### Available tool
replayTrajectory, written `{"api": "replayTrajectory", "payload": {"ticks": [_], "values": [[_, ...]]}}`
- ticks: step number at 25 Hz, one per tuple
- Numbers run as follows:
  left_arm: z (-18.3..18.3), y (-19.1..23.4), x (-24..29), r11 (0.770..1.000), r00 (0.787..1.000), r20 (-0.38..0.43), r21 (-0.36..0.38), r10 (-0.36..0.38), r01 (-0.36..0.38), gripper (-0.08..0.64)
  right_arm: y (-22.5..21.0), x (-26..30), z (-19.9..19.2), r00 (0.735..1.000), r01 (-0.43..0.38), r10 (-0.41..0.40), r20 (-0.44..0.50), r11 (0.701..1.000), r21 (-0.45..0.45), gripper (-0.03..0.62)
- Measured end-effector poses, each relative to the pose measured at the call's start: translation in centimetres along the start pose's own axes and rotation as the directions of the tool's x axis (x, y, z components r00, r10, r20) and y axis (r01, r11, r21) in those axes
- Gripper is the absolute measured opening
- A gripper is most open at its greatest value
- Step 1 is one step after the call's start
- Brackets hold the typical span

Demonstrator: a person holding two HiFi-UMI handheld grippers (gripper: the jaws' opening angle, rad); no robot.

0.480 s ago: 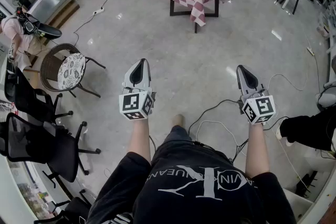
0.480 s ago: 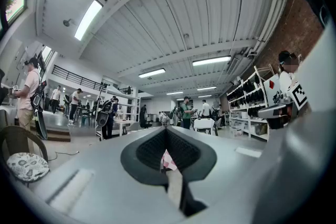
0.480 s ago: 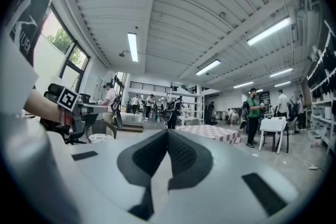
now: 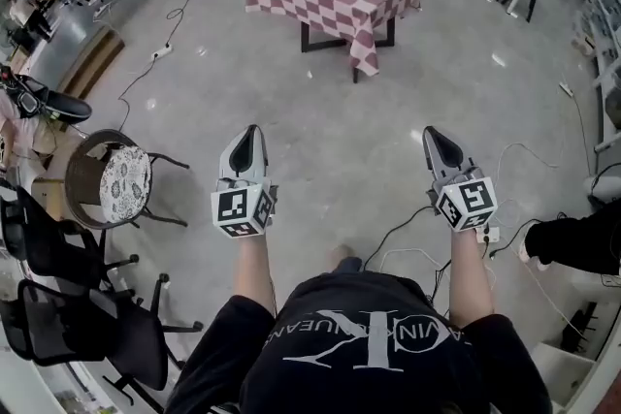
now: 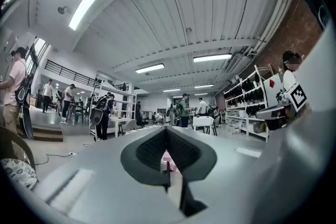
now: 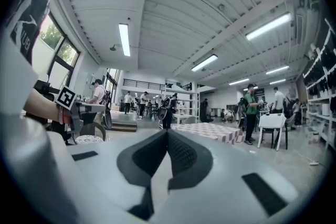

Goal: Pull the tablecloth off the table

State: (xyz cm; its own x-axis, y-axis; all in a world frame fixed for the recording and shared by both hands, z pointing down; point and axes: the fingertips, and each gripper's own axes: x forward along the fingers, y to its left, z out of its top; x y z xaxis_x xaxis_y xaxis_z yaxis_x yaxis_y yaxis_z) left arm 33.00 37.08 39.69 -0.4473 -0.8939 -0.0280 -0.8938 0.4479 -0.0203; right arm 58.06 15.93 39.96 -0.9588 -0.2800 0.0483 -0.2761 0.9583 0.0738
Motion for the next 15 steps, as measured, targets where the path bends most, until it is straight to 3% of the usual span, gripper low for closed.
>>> {"api": "replayTrajectory", "payload": {"ticks": [8,15], "values": [[-1.6,4.5,4.0,0.999,1.0,-0.014,-0.046,-0.017,0.016,0.011,0.5,4.6,-0.5,1.0,0.026,-0.026,-0.004,0.999,0.024,0.012],[-2.4,5.8,7.8,0.993,0.999,-0.023,-0.109,-0.041,0.038,0.012,-0.3,7.8,-1.4,0.999,0.016,-0.014,-0.038,0.999,0.045,0.012]]}}
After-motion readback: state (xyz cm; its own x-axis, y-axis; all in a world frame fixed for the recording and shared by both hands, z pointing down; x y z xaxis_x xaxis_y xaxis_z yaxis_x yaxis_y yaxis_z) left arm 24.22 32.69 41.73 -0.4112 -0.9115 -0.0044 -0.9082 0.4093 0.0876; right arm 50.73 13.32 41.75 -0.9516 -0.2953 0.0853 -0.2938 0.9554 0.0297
